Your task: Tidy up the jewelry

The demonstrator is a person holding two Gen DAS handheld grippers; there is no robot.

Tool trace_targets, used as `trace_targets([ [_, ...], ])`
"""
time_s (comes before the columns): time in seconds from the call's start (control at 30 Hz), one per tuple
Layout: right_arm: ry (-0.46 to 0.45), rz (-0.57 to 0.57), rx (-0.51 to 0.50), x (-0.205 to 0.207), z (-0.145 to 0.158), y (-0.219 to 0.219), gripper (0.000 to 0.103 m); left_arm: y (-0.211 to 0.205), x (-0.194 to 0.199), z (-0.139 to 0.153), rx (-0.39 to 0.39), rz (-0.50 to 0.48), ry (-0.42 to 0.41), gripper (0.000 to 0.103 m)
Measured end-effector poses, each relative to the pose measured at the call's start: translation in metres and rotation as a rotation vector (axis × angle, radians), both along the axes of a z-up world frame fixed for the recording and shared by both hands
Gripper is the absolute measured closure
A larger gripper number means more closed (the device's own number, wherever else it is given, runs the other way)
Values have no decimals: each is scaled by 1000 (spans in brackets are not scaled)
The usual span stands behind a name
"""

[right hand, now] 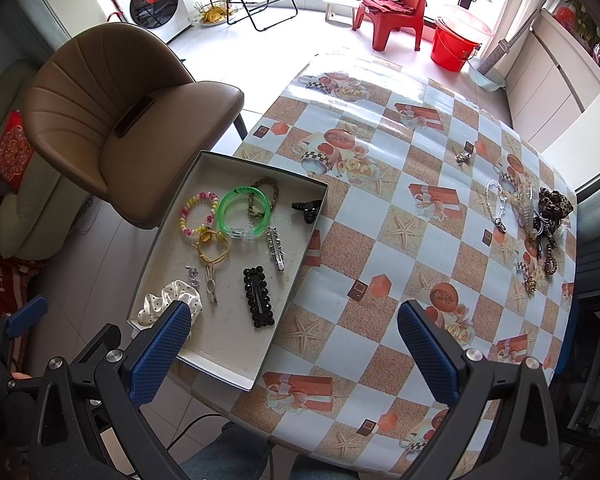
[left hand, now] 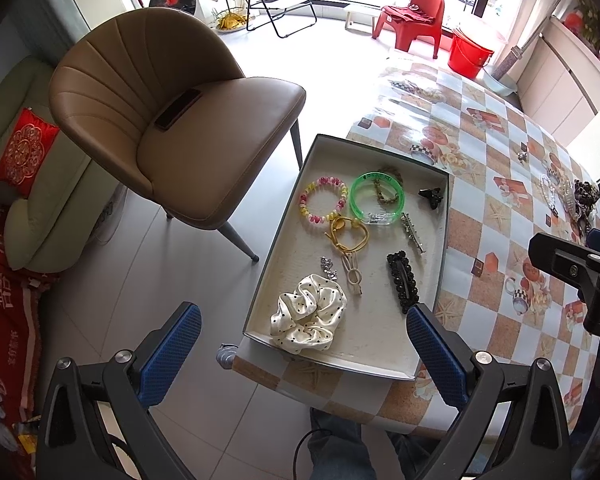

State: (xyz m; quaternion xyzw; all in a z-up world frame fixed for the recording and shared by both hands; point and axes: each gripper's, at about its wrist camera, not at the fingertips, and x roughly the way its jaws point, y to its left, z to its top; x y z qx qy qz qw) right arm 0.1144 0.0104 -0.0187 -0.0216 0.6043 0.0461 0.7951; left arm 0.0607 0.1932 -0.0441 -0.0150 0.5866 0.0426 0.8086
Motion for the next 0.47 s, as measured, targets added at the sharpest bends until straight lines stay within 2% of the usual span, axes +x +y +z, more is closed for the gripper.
trace_targets([
  [0.47,0,0,-1,0,0,3,0,2,3,1,-8,4,2,0],
])
